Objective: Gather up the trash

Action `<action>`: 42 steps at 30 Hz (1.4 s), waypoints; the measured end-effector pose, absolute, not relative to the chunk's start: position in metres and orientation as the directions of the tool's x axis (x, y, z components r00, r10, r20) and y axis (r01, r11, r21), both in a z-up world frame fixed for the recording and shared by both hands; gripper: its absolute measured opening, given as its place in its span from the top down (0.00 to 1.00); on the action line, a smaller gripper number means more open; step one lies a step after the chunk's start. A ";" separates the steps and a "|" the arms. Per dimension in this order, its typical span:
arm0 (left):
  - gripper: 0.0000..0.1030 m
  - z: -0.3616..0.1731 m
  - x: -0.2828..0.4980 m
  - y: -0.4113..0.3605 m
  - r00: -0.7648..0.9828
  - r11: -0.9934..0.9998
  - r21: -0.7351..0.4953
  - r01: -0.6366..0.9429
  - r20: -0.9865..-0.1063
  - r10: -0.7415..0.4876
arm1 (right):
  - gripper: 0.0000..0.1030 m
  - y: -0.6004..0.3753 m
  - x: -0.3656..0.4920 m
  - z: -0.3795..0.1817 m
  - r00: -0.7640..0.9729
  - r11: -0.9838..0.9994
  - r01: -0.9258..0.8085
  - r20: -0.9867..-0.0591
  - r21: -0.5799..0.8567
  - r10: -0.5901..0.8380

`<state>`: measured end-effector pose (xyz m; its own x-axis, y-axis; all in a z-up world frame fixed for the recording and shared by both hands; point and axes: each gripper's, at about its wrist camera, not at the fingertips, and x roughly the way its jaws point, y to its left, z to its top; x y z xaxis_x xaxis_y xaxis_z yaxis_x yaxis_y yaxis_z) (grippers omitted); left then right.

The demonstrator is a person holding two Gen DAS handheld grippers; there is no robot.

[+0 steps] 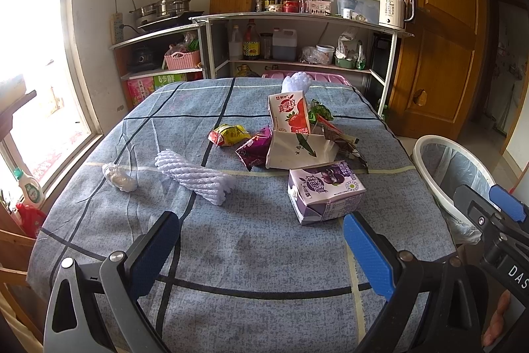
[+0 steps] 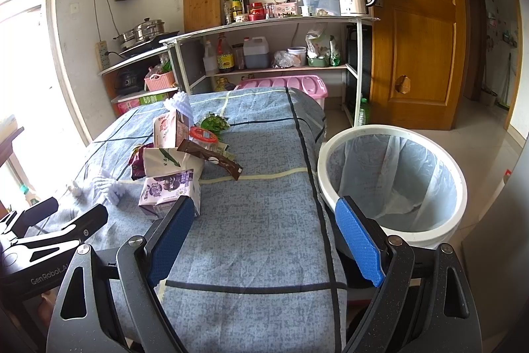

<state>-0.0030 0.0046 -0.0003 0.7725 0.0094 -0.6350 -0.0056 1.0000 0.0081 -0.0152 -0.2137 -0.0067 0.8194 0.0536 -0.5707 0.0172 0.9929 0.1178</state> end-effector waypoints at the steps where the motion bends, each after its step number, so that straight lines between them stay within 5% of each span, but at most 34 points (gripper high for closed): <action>1: 0.02 0.000 -0.004 0.005 0.772 1.000 0.008 -0.006 -0.635 0.010 | 0.15 -0.214 -0.015 -0.007 0.819 0.993 0.017 -0.571 0.118 0.053; 23: 0.02 -0.007 0.007 0.010 0.760 1.000 0.012 -0.015 -0.650 0.019 | 0.15 -0.205 -0.005 -0.013 0.806 0.993 0.006 -0.588 0.120 0.066; 42: 0.02 -0.031 0.035 0.126 0.718 0.983 -0.069 -0.168 -0.692 0.074 | 0.15 -0.127 0.061 -0.053 0.680 0.948 -0.260 -0.662 0.183 0.314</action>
